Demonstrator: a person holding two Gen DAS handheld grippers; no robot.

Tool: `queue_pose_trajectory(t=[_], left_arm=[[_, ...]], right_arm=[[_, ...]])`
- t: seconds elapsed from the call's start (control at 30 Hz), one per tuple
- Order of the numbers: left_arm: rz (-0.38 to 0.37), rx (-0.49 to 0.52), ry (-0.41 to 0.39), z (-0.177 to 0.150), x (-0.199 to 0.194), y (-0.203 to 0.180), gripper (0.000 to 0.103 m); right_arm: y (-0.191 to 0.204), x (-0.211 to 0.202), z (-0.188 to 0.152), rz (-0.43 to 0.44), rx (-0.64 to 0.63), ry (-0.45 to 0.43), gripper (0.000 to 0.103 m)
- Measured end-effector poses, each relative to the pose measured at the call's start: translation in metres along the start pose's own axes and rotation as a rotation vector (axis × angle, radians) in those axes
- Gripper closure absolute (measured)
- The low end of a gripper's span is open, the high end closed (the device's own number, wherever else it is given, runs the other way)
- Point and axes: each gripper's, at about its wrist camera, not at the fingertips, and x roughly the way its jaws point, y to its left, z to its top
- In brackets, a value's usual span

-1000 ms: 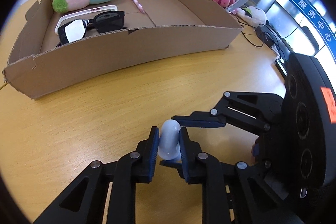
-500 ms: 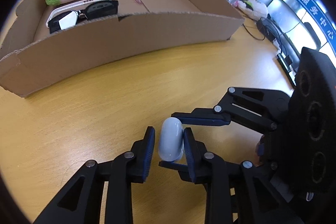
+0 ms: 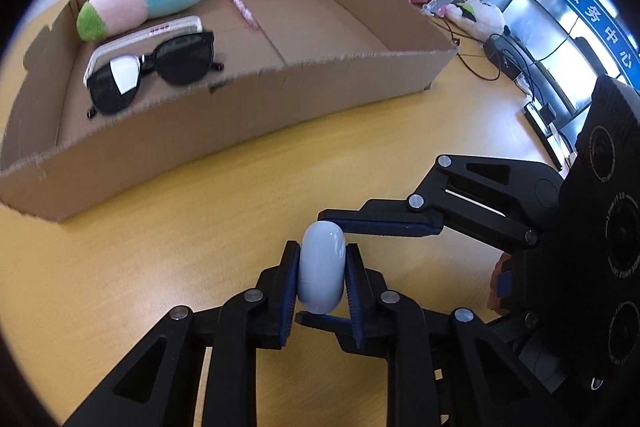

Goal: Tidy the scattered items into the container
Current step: 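Carry the earbud case with the left tool over the box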

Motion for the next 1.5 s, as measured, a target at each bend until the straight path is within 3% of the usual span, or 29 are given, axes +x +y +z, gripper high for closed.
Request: queue_pose_trajectory(t=[0.37, 0.63, 0.87, 1.23, 1.5], left_arm=[[0.016, 0.112, -0.096, 0.084, -0.029, -0.011, 0.083], [-0.027, 0.102, -0.130, 0.153, -0.035, 0.001, 0.083], [-0.074, 0.060, -0.112, 0.197, -0.022, 0.021, 0.083], [-0.155, -0.051, 0.047, 0.198, 0.050, 0.052, 0.083], [-0.168, -0.112, 0.149, 0.198, 0.094, 0.057, 0.083]], right_arm=[[-0.057, -0.026, 0.058, -0.119, -0.086, -0.046, 0.056], [-0.120, -0.027, 0.108, -0.142, -0.084, 0.014, 0.056], [-0.167, -0.016, 0.140, -0.093, -0.074, 0.114, 0.055], [-0.194, 0.038, 0.112, 0.020, 0.008, 0.263, 0.056], [-0.214, 0.071, 0.086, 0.072, 0.104, 0.359, 0.056]])
